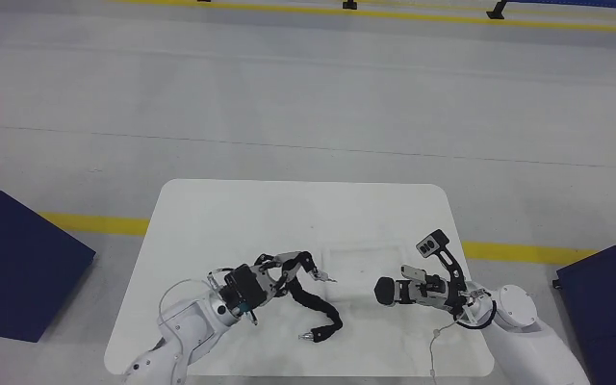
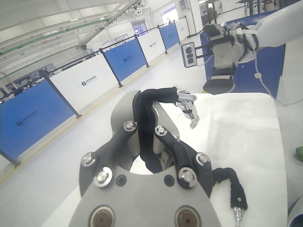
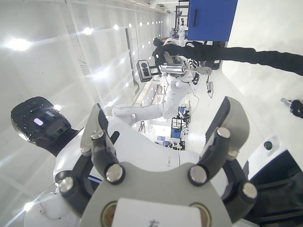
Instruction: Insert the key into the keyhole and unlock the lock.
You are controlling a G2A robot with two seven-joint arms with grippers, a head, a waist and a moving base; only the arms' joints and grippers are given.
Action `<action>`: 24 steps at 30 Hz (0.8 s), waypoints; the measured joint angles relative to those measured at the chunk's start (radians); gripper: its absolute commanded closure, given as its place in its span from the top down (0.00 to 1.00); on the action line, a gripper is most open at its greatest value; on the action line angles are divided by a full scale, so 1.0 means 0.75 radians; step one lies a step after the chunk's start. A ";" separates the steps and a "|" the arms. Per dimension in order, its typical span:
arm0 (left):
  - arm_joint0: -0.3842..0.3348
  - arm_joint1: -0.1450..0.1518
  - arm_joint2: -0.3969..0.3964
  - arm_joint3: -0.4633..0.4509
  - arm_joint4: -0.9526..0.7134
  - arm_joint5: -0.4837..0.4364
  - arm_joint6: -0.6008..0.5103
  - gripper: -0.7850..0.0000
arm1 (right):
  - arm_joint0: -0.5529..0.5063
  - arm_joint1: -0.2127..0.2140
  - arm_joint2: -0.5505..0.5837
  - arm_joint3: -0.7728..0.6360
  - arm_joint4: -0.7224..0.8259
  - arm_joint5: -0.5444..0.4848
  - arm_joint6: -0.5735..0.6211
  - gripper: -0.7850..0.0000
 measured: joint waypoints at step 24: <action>-0.188 0.043 -0.298 -0.205 -0.009 -0.111 -0.320 0.00 | 0.000 0.000 0.000 0.000 0.000 0.000 0.000 1.00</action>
